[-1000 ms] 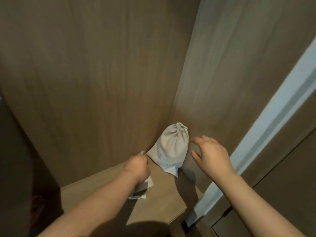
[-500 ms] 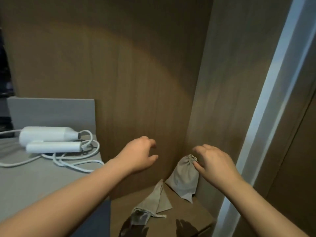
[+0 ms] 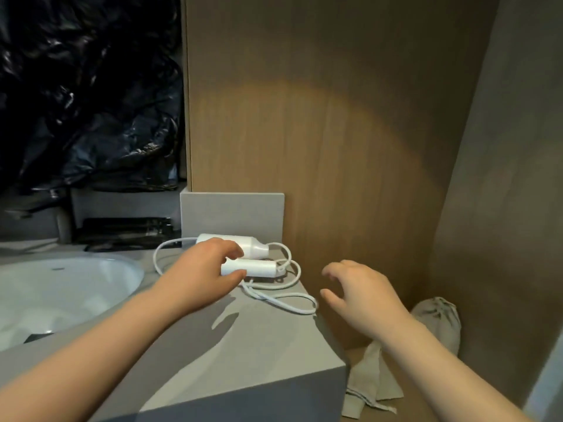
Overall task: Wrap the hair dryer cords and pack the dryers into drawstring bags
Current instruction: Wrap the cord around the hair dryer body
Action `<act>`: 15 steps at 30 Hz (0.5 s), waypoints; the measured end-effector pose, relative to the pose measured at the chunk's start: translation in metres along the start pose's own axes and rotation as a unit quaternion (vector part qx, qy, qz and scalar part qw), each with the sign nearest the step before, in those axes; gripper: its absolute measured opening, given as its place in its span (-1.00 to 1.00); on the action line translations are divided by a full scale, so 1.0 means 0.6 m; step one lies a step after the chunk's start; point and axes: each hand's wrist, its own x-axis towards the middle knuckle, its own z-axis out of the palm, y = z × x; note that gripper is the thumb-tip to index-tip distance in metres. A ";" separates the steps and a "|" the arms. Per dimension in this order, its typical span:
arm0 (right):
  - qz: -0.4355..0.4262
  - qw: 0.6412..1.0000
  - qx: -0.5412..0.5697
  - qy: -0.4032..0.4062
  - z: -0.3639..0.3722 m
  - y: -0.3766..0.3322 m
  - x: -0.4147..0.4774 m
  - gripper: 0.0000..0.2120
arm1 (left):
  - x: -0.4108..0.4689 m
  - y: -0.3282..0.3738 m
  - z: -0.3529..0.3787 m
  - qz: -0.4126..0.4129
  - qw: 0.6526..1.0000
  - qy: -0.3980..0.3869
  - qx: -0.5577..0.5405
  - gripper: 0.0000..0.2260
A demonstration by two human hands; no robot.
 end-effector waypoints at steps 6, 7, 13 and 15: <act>0.002 1.000 0.025 -0.006 0.050 -0.049 0.080 -0.74 | 0.033 -0.086 0.015 -0.033 0.999 0.008 -0.004 -0.69; 0.008 0.999 0.032 -0.007 0.059 -0.055 0.094 -0.74 | 0.039 -0.095 0.019 -0.036 0.999 0.016 -0.004 -0.69; 0.071 0.988 0.132 0.034 0.115 -0.082 0.155 -0.60 | 0.053 -0.134 0.064 -0.046 0.998 0.046 -0.005 -0.62; 0.106 0.978 0.170 0.052 0.134 -0.091 0.161 -0.57 | 0.055 -0.140 0.074 -0.040 0.998 0.046 -0.019 -0.61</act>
